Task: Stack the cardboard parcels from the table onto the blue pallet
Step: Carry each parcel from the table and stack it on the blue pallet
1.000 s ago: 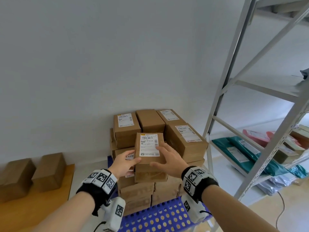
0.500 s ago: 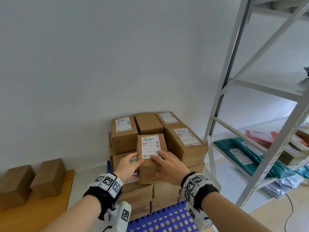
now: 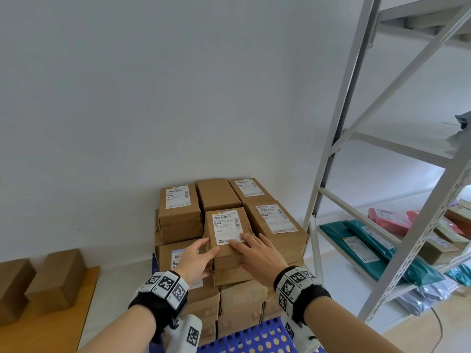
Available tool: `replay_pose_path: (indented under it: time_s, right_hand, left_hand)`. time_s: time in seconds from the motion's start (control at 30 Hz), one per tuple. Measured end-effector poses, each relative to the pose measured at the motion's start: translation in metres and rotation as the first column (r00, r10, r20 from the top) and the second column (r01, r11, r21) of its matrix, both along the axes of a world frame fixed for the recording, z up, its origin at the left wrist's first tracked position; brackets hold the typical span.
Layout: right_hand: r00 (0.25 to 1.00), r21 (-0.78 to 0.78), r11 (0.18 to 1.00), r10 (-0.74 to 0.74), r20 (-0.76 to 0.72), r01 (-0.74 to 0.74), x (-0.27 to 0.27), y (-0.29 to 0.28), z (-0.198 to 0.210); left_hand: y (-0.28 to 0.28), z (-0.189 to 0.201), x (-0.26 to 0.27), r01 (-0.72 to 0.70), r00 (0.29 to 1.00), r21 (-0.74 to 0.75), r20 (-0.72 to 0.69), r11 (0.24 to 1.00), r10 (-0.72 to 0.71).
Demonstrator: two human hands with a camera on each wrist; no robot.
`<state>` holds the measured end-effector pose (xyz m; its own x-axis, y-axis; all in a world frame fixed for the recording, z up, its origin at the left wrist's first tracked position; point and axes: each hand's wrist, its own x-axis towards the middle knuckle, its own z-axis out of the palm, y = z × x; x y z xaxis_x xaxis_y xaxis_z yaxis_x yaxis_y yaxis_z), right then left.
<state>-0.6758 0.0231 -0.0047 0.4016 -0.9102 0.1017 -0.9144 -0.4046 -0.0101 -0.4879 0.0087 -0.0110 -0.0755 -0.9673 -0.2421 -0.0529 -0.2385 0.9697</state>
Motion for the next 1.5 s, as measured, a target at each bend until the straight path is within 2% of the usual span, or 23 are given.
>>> replay_pose_path:
  time_s: [0.17, 0.5, 0.73, 0.93, 1.03, 1.13, 1.27, 1.43, 1.5]
  right_hand:
    - [0.998, -0.042, 0.999, 0.031, 0.046, -0.029, -0.002, -0.004, -0.001]
    - [0.994, -0.01, 0.999, 0.051, 0.099, -0.05, -0.001, 0.001, -0.002]
    - [0.979, -0.008, 0.995, 0.095, 0.183, -0.095, 0.012, 0.008, 0.003]
    - [0.966, 0.048, 0.989, 0.127, 0.225, -0.141, 0.054, 0.04, 0.013]
    - [0.962, 0.085, 0.984, 0.132, 0.237, -0.156, 0.087, 0.059, 0.012]
    - [0.954, 0.132, 0.976, 0.134, 0.267, -0.174, 0.125, 0.082, 0.009]
    - [0.953, 0.199, 0.961, 0.136, 0.272, -0.194, 0.179, 0.114, -0.01]
    - [0.943, 0.267, 0.931, 0.172, 0.284, -0.25, 0.247, 0.163, -0.035]
    - [0.942, 0.291, 0.92, 0.181, 0.281, -0.264, 0.274, 0.18, -0.044]
  left_hand:
    - [-0.002, 0.003, -0.005, -0.017, 1.0, 0.003, 0.026, 1.0, 0.017]
    - [0.004, 0.016, -0.01, -0.01, 0.991, 0.031, 0.13, 0.999, 0.006]
    - [0.021, 0.007, 0.003, -0.009, 0.934, -0.104, 0.354, 0.995, 0.046]
    - [0.054, -0.003, 0.037, -0.013, 0.943, -0.084, 0.33, 0.996, 0.04]
    - [0.078, -0.005, 0.066, 0.032, 0.904, -0.144, 0.427, 0.989, 0.033]
    - [0.114, -0.01, 0.105, 0.074, 0.856, -0.142, 0.517, 0.987, 0.01]
    - [0.17, -0.027, 0.163, 0.183, 0.672, -0.093, 0.739, 0.979, -0.056]
    - [0.236, -0.048, 0.235, 0.097, 0.588, 0.002, 0.807, 0.995, -0.059]
    - [0.261, -0.051, 0.26, 0.061, 0.577, 0.034, 0.814, 0.998, -0.063]
